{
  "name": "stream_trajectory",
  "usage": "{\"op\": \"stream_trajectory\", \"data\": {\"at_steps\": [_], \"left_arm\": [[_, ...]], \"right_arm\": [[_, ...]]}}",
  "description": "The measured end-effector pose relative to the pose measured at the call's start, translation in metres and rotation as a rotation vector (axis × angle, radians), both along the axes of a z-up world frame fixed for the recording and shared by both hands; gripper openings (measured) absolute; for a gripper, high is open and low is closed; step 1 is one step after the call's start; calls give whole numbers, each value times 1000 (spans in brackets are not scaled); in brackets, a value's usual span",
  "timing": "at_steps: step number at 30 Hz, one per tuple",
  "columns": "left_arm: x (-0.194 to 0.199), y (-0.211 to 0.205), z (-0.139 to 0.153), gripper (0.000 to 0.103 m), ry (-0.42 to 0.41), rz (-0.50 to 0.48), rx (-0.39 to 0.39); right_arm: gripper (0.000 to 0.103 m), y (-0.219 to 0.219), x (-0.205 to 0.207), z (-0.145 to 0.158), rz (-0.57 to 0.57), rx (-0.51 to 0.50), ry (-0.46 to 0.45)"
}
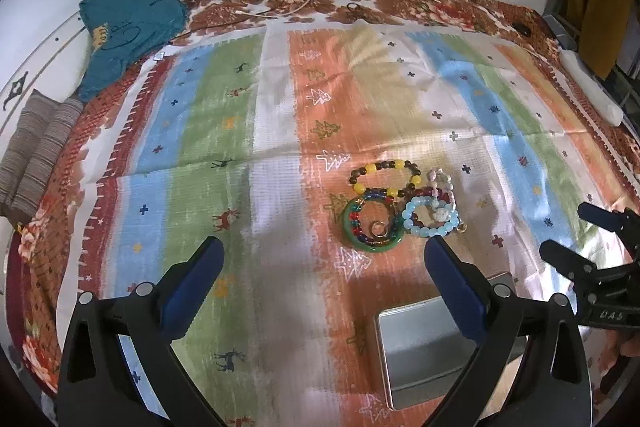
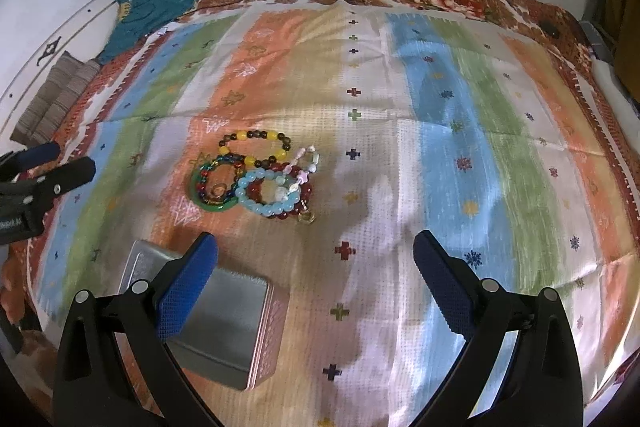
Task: Organize jewelry
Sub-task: 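Move both grippers toward the bracelet pile beside the silver tin, then grasp the multicolour bead bracelet with the left gripper while the right grasps the white bracelet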
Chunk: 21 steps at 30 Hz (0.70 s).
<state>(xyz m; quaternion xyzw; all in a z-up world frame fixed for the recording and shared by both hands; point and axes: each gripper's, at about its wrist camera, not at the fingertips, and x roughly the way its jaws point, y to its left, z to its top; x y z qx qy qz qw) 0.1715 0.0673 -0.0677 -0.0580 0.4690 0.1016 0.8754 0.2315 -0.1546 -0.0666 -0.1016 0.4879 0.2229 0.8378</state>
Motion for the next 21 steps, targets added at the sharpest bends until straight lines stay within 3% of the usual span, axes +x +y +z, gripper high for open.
{"op": "stream_trajectory", "data": {"at_steps": [21], "left_arm": [[37, -2, -35, 98, 82, -70, 46]], "right_arm": [[99, 11, 43, -19, -16, -17, 37]]}}
